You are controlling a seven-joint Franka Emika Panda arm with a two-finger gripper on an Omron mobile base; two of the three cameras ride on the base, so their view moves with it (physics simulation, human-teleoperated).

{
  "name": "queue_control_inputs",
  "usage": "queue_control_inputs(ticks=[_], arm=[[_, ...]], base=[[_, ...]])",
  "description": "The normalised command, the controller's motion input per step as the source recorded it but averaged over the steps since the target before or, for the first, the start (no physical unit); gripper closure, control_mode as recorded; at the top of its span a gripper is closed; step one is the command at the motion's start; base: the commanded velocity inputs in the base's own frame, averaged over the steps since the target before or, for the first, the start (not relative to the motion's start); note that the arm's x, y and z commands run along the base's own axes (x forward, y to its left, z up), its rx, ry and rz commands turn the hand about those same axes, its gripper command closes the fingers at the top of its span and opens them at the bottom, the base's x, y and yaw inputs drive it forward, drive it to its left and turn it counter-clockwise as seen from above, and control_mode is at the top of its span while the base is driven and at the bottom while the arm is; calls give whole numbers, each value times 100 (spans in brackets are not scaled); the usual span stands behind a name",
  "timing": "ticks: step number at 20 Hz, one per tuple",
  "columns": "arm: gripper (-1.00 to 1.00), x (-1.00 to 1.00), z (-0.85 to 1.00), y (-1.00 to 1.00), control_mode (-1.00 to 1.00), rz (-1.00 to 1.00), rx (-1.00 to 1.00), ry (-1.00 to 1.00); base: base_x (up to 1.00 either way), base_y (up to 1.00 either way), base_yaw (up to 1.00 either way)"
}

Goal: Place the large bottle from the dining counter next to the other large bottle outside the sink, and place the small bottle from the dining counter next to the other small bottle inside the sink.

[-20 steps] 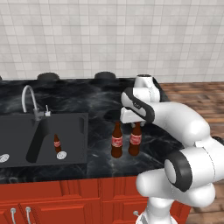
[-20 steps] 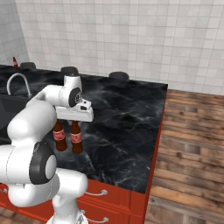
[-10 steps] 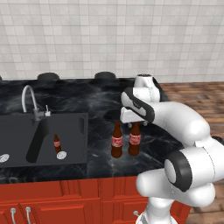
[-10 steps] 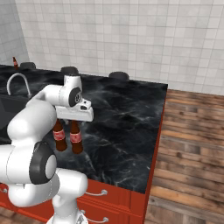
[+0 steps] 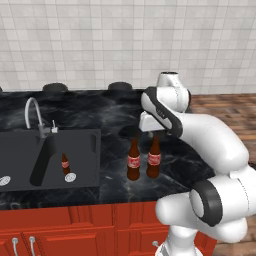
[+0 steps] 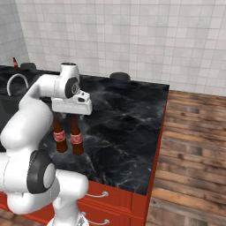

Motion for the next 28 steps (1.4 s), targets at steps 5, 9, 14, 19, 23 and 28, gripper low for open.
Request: queue_control_inputs(ticks=[5,9,14,19,23,28], arm=[[-100,-61,49,0,-100,0,2,-10],[-100,-28,53,0,-100,0,0,-8],[-100,0,37,-5,-100,0,0,-9],[-100,-18,20,-4,-100,0,0,-5],[-100,-56,15,-4,-100,0,0,-1],[-100,-46,11,0,-100,0,0,-4]], base=[[0,0,0],[0,0,0],[0,0,0],[0,0,0],[0,0,0],[0,0,0]])
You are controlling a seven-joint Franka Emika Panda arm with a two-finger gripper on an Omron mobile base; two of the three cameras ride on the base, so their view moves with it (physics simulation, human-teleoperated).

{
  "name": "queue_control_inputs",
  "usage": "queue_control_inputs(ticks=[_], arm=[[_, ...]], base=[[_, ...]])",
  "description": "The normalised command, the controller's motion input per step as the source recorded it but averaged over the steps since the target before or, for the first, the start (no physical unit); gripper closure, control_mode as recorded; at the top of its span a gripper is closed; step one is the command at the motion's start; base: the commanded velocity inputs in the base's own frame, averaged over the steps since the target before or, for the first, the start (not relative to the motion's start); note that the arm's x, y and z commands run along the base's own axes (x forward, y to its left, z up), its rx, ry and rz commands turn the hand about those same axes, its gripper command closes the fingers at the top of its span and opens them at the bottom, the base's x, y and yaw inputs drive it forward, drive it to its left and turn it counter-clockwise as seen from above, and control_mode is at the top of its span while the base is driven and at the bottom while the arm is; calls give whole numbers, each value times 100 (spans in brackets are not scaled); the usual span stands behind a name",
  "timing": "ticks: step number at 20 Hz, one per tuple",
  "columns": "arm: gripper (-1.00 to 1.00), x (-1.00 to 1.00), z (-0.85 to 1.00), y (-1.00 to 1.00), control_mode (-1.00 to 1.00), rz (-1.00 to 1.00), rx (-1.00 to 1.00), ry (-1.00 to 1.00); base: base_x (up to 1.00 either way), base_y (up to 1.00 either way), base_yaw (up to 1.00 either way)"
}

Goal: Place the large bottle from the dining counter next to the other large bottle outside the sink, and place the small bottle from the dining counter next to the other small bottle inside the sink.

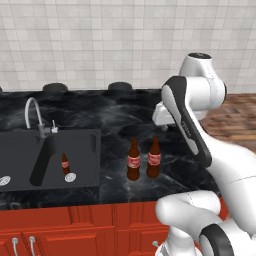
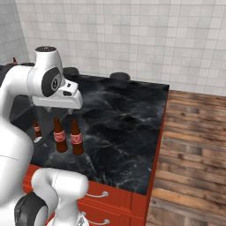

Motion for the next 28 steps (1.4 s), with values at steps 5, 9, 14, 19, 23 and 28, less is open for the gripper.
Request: queue_control_inputs(ticks=[5,9,14,19,23,28], arm=[[-100,-16,0,0,-100,0,0,-4],[-100,0,0,0,-100,0,0,0],[-100,0,0,0,-100,0,0,0],[-100,0,0,0,100,0,0,0],[-100,0,0,0,100,0,0,0],[-100,0,0,0,100,0,0,0]], base=[[0,0,0],[0,0,0],[0,0,0],[-37,0,0],[-97,-6,0],[-2,-79,7]])
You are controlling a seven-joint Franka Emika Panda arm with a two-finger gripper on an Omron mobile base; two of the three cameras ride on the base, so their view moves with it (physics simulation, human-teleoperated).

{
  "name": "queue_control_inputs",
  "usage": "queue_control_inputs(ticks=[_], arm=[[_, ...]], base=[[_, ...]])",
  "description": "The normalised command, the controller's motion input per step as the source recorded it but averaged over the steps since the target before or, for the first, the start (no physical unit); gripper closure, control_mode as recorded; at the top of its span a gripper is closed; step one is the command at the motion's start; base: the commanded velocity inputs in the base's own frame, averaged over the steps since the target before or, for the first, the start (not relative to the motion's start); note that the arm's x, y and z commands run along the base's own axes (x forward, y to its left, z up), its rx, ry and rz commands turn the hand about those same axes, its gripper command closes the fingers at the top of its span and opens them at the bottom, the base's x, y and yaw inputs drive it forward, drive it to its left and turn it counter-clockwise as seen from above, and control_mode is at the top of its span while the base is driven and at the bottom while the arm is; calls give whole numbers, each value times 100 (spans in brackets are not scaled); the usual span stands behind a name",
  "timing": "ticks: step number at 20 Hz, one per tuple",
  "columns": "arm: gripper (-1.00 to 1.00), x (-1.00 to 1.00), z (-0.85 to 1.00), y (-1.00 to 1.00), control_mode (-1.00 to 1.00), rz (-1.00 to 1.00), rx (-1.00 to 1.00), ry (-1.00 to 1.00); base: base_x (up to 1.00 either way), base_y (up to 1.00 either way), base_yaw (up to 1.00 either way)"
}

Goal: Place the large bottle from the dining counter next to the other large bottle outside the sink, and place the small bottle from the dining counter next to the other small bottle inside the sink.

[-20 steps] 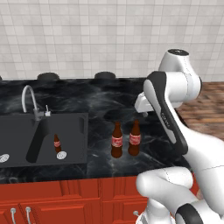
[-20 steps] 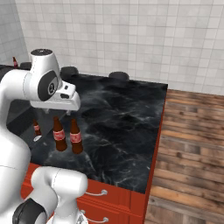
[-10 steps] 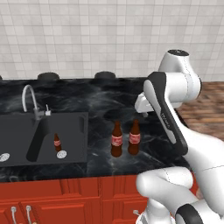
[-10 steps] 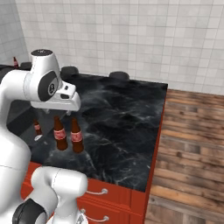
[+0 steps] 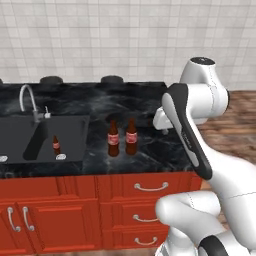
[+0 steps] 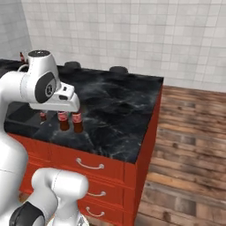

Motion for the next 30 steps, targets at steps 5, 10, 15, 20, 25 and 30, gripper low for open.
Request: queue_control_inputs(ticks=[5,10,15,20,25,30], arm=[[-100,0,0,0,100,0,0,0],[-100,0,0,0,100,0,0,0],[-100,0,0,0,100,0,0,0],[-100,0,0,0,100,0,0,0],[-100,0,0,0,100,0,0,0],[-100,0,0,0,100,0,0,0]], base=[[37,-100,32],[38,-100,37],[32,-100,38],[30,-100,40],[30,-100,42],[43,-95,42]])
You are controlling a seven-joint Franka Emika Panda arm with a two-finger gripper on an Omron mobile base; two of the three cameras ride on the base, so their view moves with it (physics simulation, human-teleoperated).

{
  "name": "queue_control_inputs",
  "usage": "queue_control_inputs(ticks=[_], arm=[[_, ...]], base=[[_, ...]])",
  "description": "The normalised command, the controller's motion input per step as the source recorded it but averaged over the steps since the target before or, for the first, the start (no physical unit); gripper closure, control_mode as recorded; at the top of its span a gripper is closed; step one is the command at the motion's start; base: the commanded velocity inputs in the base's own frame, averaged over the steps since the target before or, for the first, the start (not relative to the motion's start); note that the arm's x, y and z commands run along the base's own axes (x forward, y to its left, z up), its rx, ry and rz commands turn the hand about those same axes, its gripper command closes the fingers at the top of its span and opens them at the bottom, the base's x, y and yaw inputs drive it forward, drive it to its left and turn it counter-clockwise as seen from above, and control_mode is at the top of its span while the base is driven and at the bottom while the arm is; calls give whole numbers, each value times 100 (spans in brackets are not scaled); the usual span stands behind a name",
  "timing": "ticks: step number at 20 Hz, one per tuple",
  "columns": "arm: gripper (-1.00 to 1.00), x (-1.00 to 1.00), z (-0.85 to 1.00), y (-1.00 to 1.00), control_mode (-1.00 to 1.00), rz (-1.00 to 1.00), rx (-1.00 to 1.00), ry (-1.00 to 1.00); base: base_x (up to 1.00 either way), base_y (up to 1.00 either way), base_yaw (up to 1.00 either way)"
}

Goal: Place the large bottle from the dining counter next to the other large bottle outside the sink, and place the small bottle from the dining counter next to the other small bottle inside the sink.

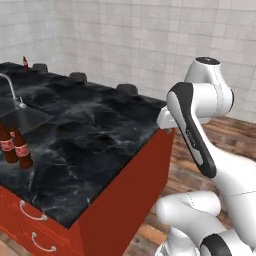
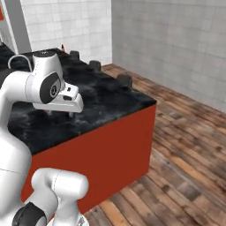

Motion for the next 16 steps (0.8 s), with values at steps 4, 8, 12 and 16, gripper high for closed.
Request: queue_control_inputs(ticks=[4,8,12,16], arm=[[-100,0,0,0,100,0,0,0],[-100,0,0,0,100,0,0,0],[-100,0,0,0,100,0,0,0],[-100,0,0,0,100,0,0,0]], base=[[44,-96,42],[46,-97,44],[34,-98,47],[35,-93,48]])
